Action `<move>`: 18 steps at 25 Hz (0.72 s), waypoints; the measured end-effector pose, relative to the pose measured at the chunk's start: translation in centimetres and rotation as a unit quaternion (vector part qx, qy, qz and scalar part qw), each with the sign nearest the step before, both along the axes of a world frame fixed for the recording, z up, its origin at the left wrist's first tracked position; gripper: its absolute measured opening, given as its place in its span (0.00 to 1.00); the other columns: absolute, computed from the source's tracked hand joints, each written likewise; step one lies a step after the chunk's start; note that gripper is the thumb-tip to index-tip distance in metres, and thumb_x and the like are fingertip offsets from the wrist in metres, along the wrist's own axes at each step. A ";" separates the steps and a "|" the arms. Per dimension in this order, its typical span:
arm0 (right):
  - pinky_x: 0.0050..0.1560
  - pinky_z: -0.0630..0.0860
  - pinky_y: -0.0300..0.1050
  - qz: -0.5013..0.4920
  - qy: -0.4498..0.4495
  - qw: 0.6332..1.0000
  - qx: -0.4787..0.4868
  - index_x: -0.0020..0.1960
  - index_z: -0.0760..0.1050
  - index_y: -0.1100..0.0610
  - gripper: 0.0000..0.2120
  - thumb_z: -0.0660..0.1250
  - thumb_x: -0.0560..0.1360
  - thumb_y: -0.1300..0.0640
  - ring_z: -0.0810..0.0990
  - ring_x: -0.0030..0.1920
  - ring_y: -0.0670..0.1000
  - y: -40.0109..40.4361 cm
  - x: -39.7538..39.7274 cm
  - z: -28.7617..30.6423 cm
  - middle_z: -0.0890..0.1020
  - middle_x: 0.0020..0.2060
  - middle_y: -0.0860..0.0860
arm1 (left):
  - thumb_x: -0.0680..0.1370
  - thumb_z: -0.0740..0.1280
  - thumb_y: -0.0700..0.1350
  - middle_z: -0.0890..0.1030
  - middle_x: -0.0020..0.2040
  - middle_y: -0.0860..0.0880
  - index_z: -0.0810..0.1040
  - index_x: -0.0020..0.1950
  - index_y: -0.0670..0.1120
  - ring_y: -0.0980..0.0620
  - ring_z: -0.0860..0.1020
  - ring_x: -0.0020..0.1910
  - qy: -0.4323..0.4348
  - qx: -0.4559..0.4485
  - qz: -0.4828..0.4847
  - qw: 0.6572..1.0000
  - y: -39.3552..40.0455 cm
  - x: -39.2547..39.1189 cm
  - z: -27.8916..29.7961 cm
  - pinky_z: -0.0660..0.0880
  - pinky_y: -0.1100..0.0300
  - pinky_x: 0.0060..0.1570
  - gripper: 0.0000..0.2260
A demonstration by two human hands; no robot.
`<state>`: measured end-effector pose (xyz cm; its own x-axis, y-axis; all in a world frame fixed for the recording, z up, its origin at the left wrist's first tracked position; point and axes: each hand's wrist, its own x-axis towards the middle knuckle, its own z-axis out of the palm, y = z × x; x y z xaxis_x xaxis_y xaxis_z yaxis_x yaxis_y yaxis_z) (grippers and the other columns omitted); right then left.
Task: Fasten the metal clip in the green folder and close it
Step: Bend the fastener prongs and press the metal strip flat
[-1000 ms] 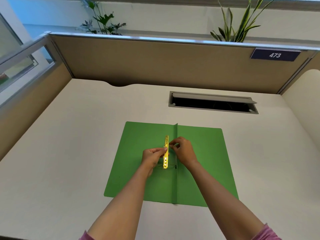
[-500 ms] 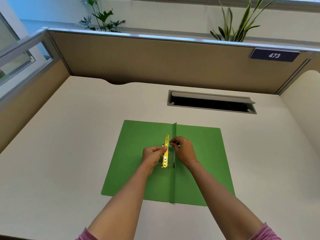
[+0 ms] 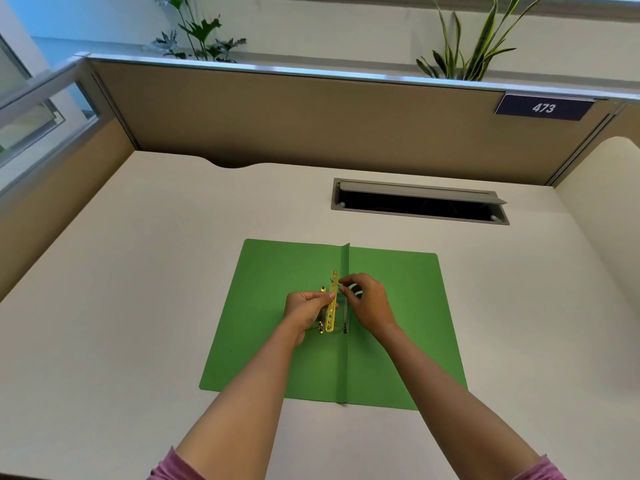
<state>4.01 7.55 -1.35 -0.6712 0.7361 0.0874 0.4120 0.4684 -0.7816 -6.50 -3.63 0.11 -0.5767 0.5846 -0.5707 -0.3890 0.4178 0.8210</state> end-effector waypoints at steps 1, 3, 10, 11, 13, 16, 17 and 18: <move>0.41 0.76 0.34 -0.002 0.013 1.000 -0.005 0.49 0.82 0.58 0.04 0.70 0.74 0.61 0.80 0.40 0.47 -0.2 0.6 -0.2 0.83 0.45 0.50 | 0.74 0.74 0.43 0.87 0.38 0.50 0.84 0.46 0.41 0.60 0.84 0.36 -0.001 -0.002 -0.004 1.000 0.1 0.0 0.1 0.69 0.67 0.39 0.06; 0.39 0.75 0.29 0.013 0.022 1.000 -0.008 0.47 0.82 0.55 0.06 0.71 0.73 0.63 0.80 0.40 0.43 -0.8 2.2 -0.7 0.83 0.43 0.47 | 0.74 0.74 0.44 0.87 0.39 0.51 0.84 0.46 0.42 0.58 0.83 0.42 -0.008 -0.002 -0.010 1.000 0.3 -0.2 0.2 0.67 0.63 0.49 0.06; 0.42 0.77 0.32 0.154 -0.026 0.988 0.018 0.50 0.83 0.51 0.08 0.71 0.72 0.55 0.80 0.39 0.42 -3.7 4.4 -1.6 0.84 0.44 0.44 | 0.74 0.75 0.43 0.87 0.35 0.51 0.84 0.42 0.43 0.56 0.84 0.40 -0.028 -0.001 -0.021 0.999 0.7 -0.6 -0.3 0.68 0.58 0.60 0.04; 0.42 0.77 0.34 0.156 -0.027 0.987 0.028 0.50 0.83 0.51 0.07 0.71 0.73 0.57 0.80 0.38 0.42 -4.0 4.1 -1.6 0.84 0.43 0.45 | 0.74 0.75 0.43 0.87 0.36 0.51 0.84 0.43 0.43 0.54 0.84 0.42 -0.028 -0.001 -0.020 0.999 0.7 -0.7 -0.4 0.67 0.57 0.61 0.04; 0.42 0.78 0.37 0.138 -0.024 0.989 0.042 0.48 0.83 0.53 0.06 0.71 0.73 0.61 0.79 0.37 0.44 -4.2 3.7 -1.7 0.84 0.42 0.48 | 0.74 0.75 0.43 0.87 0.38 0.50 0.84 0.43 0.43 0.53 0.84 0.45 -0.033 -0.004 -0.026 0.999 0.8 -0.7 -0.5 0.64 0.56 0.61 0.04; 0.43 0.79 0.40 0.117 -0.019 0.992 0.055 0.47 0.83 0.55 0.06 0.70 0.73 0.64 0.79 0.38 0.46 -4.3 3.3 -1.8 0.84 0.41 0.49 | 0.73 0.75 0.43 0.87 0.37 0.50 0.84 0.42 0.43 0.54 0.84 0.44 -0.045 -0.005 -0.023 0.999 0.8 -0.8 -0.5 0.61 0.57 0.59 0.04; 0.43 0.79 0.41 0.111 -0.015 0.992 0.054 0.46 0.82 0.56 0.06 0.69 0.72 0.64 0.79 0.38 0.46 -4.4 3.2 -1.8 0.83 0.41 0.49 | 0.73 0.75 0.43 0.87 0.37 0.50 0.84 0.41 0.43 0.54 0.84 0.43 -0.049 -0.005 -0.019 0.999 0.7 -0.8 -0.5 0.61 0.57 0.59 0.04; 0.42 0.78 0.41 0.104 -0.011 0.993 0.054 0.46 0.81 0.56 0.06 0.69 0.72 0.65 0.78 0.37 0.47 -4.5 3.2 -1.9 0.83 0.40 0.49 | 0.73 0.75 0.43 0.87 0.36 0.50 0.84 0.41 0.43 0.54 0.84 0.43 -0.052 -0.005 -0.016 0.999 0.7 -0.8 -0.5 0.61 0.57 0.59 0.04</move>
